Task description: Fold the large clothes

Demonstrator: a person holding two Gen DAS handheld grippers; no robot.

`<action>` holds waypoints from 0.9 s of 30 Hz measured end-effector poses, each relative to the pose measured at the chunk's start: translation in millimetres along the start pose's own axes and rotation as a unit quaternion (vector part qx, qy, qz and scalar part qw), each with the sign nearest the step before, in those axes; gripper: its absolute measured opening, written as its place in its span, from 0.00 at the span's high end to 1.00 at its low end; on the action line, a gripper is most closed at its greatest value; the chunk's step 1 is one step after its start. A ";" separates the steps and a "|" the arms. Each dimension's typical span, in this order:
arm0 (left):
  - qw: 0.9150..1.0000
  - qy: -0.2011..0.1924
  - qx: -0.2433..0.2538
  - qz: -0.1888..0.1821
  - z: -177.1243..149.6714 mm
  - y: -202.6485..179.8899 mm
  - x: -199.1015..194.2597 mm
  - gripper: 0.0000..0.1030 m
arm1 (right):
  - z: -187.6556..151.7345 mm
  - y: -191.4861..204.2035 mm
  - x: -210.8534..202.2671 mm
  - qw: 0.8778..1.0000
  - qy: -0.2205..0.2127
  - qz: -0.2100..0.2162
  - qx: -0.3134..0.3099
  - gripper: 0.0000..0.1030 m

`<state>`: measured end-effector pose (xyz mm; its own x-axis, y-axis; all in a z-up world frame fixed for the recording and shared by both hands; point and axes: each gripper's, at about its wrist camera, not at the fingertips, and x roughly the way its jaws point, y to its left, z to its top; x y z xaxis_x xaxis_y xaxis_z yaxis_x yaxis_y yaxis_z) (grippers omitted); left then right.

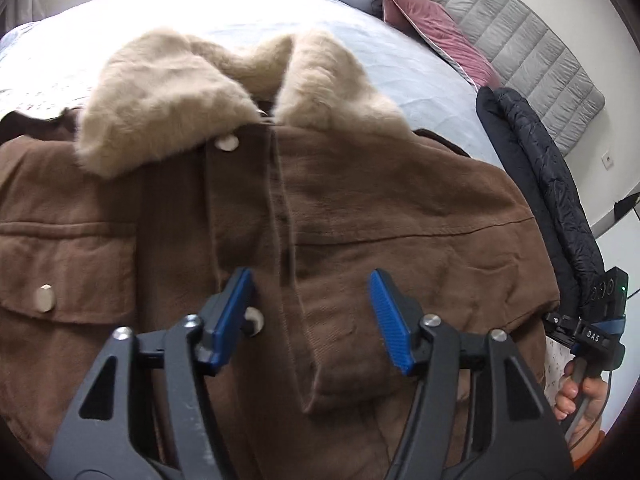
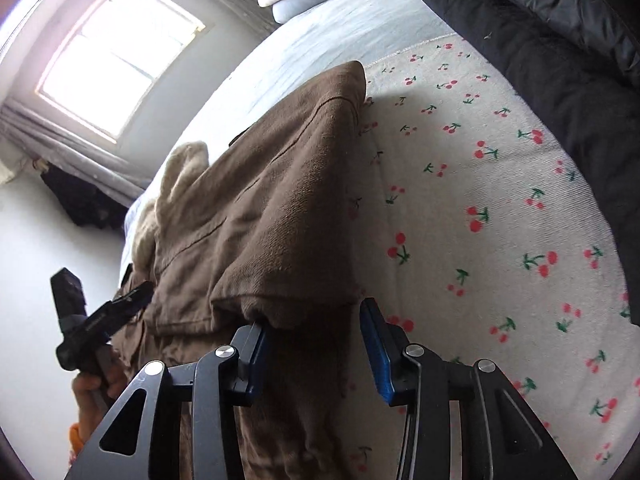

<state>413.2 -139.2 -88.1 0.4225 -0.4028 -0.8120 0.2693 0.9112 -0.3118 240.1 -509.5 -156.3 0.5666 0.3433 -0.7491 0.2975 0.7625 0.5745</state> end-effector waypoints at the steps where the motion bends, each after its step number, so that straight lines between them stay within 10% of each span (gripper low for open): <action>1: 1.000 0.008 0.006 -0.011 0.1 -6.3 0.9 0.82 | 0.0 2.6 3.8 1.000 -0.004 -0.001 0.000 0.59; 5: 0.997 -0.069 0.016 0.007 0.5 -19.5 -33.7 0.92 | -1.6 19.4 10.7 0.999 -0.005 -0.031 -0.033 0.84; 7: 0.994 -0.102 0.003 0.046 2.6 -12.6 -45.3 0.92 | -5.6 36.9 5.8 0.985 -0.012 -0.141 -0.097 0.89; 12: 0.990 -0.019 0.053 0.129 -6.7 -5.5 -5.4 0.80 | -12.2 81.4 20.9 0.941 0.002 -0.284 -0.186 0.89; 16: 0.988 -0.021 0.083 0.125 -21.6 -11.0 -21.5 0.46 | -8.7 69.0 -20.5 0.976 -0.005 -0.187 -0.113 0.81; 27: 0.996 0.002 0.076 0.050 -81.7 -7.2 -108.8 0.31 | -114.7 30.0 -166.2 0.997 -0.008 -0.052 -0.053 0.42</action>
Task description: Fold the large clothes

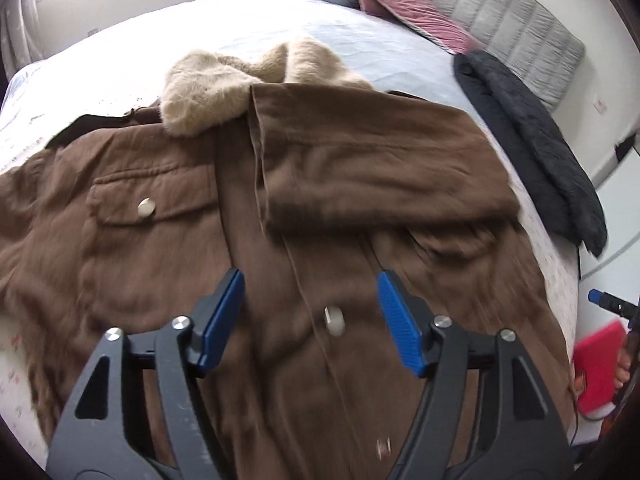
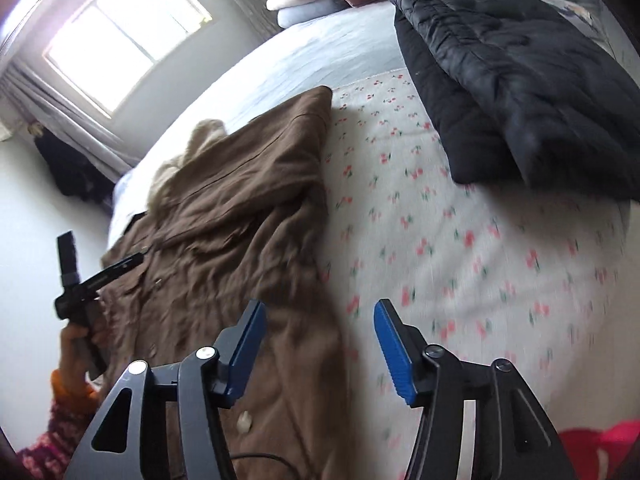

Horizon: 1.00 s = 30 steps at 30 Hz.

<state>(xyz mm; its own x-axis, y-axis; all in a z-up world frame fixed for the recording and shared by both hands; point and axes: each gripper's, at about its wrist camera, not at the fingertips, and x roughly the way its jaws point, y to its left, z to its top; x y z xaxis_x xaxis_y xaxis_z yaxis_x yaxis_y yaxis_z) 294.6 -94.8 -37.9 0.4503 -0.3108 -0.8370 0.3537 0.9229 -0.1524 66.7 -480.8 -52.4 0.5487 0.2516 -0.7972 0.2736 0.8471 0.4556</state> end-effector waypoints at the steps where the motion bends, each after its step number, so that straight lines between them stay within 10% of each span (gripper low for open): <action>1: 1.000 -0.002 0.009 0.000 -9.5 -2.4 -12.6 0.27 | -9.9 -0.7 -9.4 1.000 -0.001 0.007 0.000 0.41; 16: 0.999 -0.002 0.024 0.026 -147.0 39.0 -150.8 0.20 | -166.3 27.0 -45.8 1.000 -0.018 0.009 -0.008 0.31; 30: 0.991 0.044 -0.118 0.048 -239.0 143.0 -173.6 0.17 | -167.0 -6.1 -33.9 0.999 -0.031 0.005 0.023 0.26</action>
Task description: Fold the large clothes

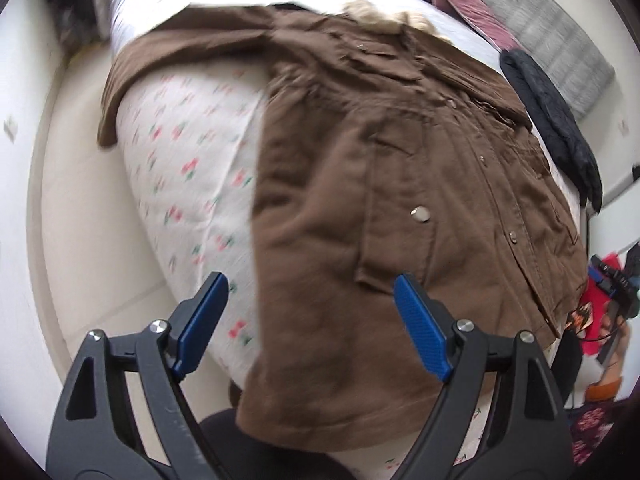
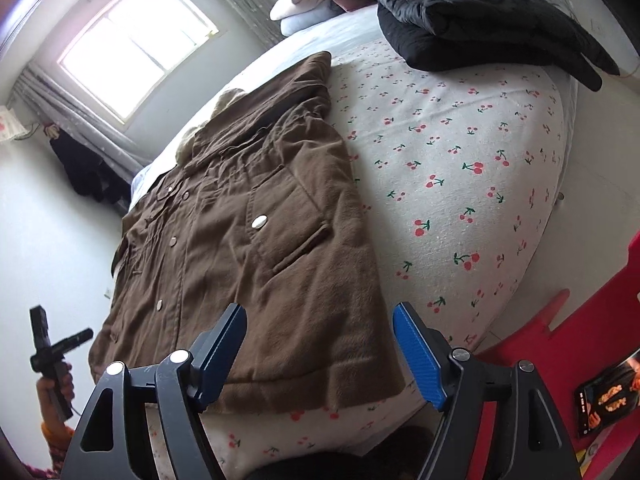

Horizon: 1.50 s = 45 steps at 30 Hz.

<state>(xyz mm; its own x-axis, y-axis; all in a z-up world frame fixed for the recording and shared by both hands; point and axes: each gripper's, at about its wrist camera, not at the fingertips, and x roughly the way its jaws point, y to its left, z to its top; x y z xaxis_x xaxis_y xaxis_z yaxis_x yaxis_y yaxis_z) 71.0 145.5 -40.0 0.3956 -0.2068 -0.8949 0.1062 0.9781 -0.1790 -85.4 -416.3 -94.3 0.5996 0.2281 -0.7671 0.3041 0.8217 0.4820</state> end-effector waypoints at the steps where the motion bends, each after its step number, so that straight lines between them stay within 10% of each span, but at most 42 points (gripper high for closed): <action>1: 1.000 0.002 -0.007 -0.006 -2.9 5.1 1.6 0.17 | 1.5 -2.8 4.3 1.000 0.000 0.003 0.006 0.26; 13: 0.995 0.051 -0.023 -0.084 -30.0 21.2 27.7 0.21 | 9.4 -10.0 35.5 0.999 -0.027 0.002 0.026 0.26; 18: 0.996 0.043 0.004 -0.081 -40.0 8.9 20.9 0.35 | -3.1 -0.6 42.2 0.999 0.003 0.039 0.021 0.60; 20: 0.996 0.040 0.007 -0.083 -43.6 7.1 16.1 0.55 | -7.7 0.3 37.8 0.998 0.004 0.051 0.027 0.76; 22: 0.993 0.034 -0.003 -0.110 -45.8 8.2 8.1 0.77 | -9.2 0.8 32.8 0.997 0.002 0.072 0.041 0.86; 25: 0.993 0.010 -0.002 -0.121 -46.1 4.2 -10.6 0.82 | -8.6 16.8 14.7 0.997 -0.017 0.074 0.025 0.89; 29: 0.992 -0.007 0.000 -0.127 -44.9 4.8 -27.6 0.82 | -3.5 31.6 -12.8 0.996 -0.054 0.072 0.004 0.90; 36: 0.997 0.060 0.040 -0.025 -55.1 3.0 2.9 0.60 | -22.4 27.4 21.0 0.996 -0.003 -0.080 -0.035 0.79; 38: 0.998 0.046 0.049 -0.002 -54.9 3.0 -7.4 0.53 | -22.6 29.6 12.3 0.993 -0.007 -0.116 -0.030 0.55; 45: 0.997 -0.044 0.056 0.042 -40.8 -9.3 -41.8 0.27 | -8.8 70.1 -20.4 0.984 -0.054 -0.149 -0.081 0.39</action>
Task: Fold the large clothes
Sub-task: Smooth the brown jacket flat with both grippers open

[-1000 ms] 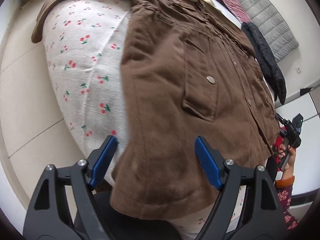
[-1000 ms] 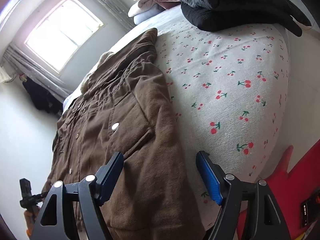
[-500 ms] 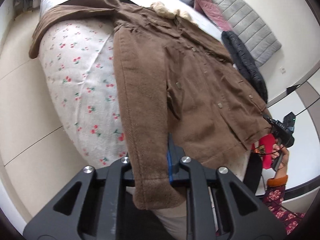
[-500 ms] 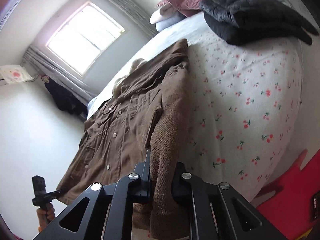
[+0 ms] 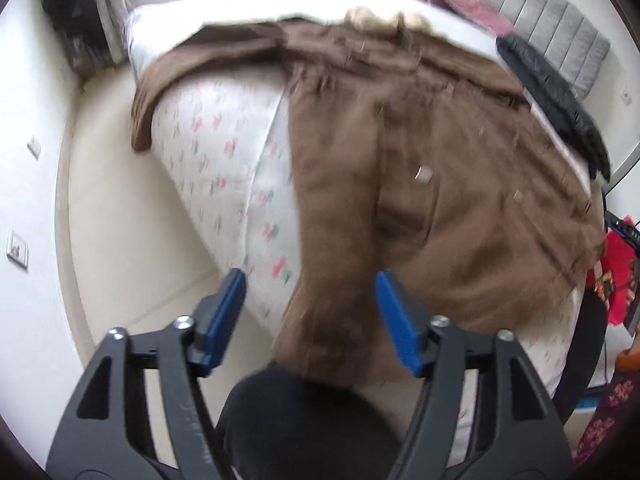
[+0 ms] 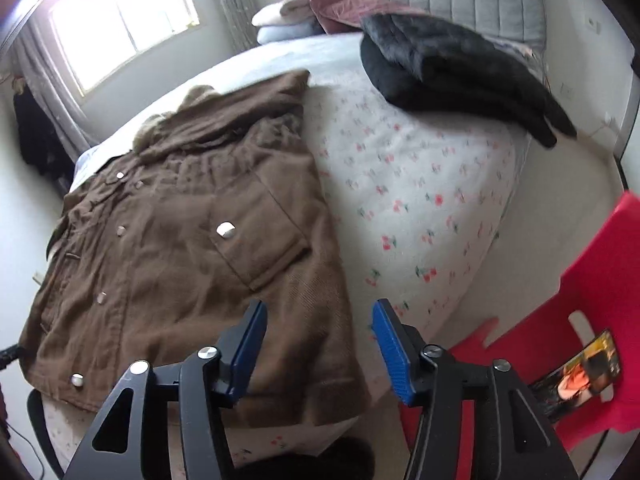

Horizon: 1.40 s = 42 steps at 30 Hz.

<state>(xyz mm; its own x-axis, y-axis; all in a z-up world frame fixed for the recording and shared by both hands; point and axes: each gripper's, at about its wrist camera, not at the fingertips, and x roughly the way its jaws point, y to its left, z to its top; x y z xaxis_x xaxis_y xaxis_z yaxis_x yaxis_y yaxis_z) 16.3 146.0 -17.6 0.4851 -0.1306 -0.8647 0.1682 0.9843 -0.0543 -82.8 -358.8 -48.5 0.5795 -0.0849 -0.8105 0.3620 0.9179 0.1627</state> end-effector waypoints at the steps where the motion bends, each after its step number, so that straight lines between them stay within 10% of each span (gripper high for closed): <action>1: 1.000 -0.011 0.001 -0.011 6.3 -4.8 -0.2 0.23 | 3.8 7.5 -1.6 1.000 -0.007 0.010 -0.007 0.34; 12: 0.995 -0.008 0.056 -0.082 39.1 -76.1 66.3 0.19 | 26.1 87.9 65.8 0.994 0.053 0.035 -0.089 0.24; 21: 0.990 -0.006 0.135 -0.048 -1.3 -79.4 78.3 0.12 | -11.9 84.7 90.7 0.990 0.091 0.009 -0.110 0.19; 31: 0.991 0.007 0.061 -0.123 -11.9 -38.5 25.5 0.12 | -16.2 114.9 55.3 0.992 0.088 0.035 -0.083 0.16; 42: 0.993 -0.039 -0.092 -0.060 28.1 39.3 10.7 0.12 | 33.1 195.4 61.7 0.987 0.052 0.070 -0.132 0.16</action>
<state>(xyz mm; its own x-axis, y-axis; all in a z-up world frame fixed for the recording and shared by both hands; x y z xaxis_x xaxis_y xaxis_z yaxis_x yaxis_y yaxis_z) 52.2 180.0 -14.9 0.5367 -0.2497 -0.8060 0.0727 0.9653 -0.2506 47.8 -197.5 -48.1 0.5267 0.0784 -0.8465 0.0724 0.9880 0.1366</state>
